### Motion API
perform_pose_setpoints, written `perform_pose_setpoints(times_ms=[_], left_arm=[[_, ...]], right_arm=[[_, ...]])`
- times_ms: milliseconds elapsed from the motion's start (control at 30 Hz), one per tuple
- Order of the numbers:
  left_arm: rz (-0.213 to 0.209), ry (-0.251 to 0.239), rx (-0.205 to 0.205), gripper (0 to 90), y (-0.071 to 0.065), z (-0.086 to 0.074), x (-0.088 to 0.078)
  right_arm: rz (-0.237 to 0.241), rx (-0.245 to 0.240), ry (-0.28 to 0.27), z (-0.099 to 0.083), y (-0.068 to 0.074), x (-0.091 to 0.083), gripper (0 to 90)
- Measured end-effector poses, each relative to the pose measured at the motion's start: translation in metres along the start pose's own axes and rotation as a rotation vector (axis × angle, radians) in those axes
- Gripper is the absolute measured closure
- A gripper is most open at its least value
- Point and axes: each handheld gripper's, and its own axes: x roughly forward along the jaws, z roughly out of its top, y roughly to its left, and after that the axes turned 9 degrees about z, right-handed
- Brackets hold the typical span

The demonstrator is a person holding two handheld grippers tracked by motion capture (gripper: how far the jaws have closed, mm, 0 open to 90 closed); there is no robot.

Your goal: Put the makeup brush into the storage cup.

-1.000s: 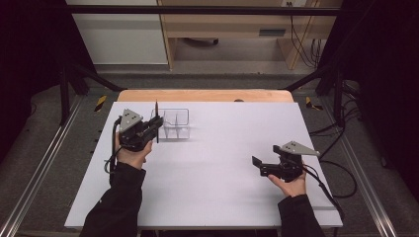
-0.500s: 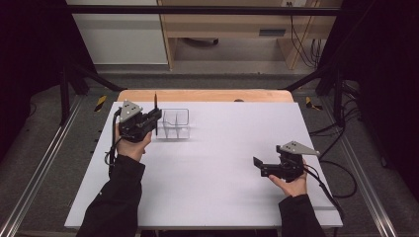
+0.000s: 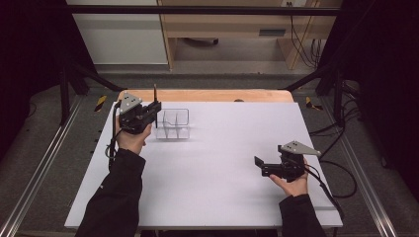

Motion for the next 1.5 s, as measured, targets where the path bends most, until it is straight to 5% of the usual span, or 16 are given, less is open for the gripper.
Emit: perform_pose_setpoints(times_ms=[633,1500], left_arm=[[0.032,0.032,-0.006,81.8,0.010,0.002,0.029],[0.065,0.059,-0.014,81.9,0.025,-0.014,0.061]], right_arm=[[0.005,0.003,-0.005,0.000,0.000,0.000,1.5],[0.009,0.004,-0.005,0.000,0.000,0.002,1.9]])
